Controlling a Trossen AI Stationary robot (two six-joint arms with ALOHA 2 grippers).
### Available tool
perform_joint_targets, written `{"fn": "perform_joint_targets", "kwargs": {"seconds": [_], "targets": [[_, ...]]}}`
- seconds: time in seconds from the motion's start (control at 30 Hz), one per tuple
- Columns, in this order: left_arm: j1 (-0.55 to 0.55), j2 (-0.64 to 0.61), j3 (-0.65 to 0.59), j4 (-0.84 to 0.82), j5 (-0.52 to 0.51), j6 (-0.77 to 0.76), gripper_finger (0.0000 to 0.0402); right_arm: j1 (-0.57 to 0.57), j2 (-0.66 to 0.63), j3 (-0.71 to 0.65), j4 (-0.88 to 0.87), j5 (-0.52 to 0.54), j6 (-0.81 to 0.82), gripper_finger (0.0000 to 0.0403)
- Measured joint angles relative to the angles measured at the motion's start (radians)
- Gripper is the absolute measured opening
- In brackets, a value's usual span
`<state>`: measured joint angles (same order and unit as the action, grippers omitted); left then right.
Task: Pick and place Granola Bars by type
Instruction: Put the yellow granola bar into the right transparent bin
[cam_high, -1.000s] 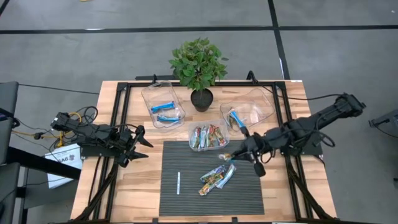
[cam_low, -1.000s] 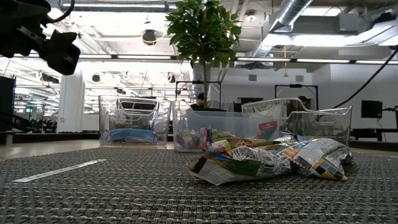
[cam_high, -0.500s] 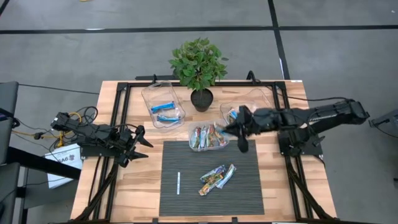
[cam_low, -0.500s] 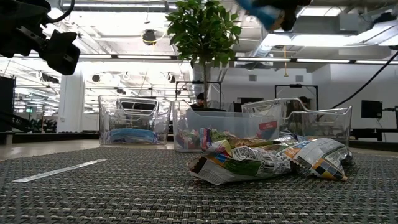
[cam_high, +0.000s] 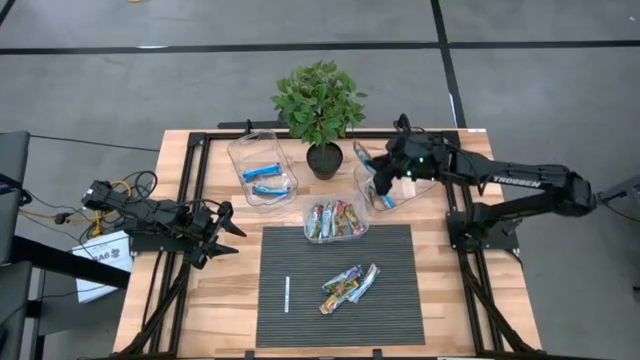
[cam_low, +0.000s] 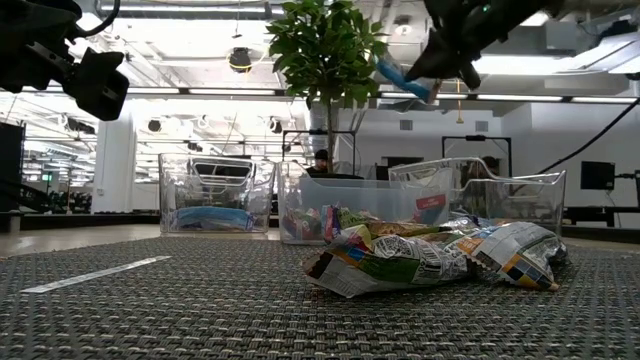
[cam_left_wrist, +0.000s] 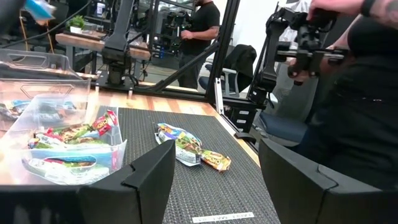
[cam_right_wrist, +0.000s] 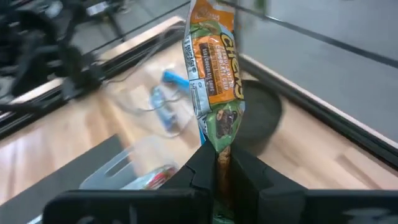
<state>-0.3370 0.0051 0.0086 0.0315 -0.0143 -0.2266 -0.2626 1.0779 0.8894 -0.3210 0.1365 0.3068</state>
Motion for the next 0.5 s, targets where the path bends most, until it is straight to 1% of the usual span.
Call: {"fn": "perform_joint_targets", "kwargs": {"seconds": [0.17,0.33,0.5], "targets": [[0.0,0.0,0.0,0.0,0.0,0.002,0.0224,-0.086,-0.008,0.0,-0.002,-0.004,0.042,0.0019],[0.0,0.0,0.0,0.0,0.0,0.0,0.0224,-0.134,-0.008,0.0,-0.021,-0.007,0.045,0.0021],[0.0,0.0,0.0,0.0,0.0,-0.002,0.0224,-0.178,-0.007,0.0,-0.108,-0.006,0.079,0.0024]]}}
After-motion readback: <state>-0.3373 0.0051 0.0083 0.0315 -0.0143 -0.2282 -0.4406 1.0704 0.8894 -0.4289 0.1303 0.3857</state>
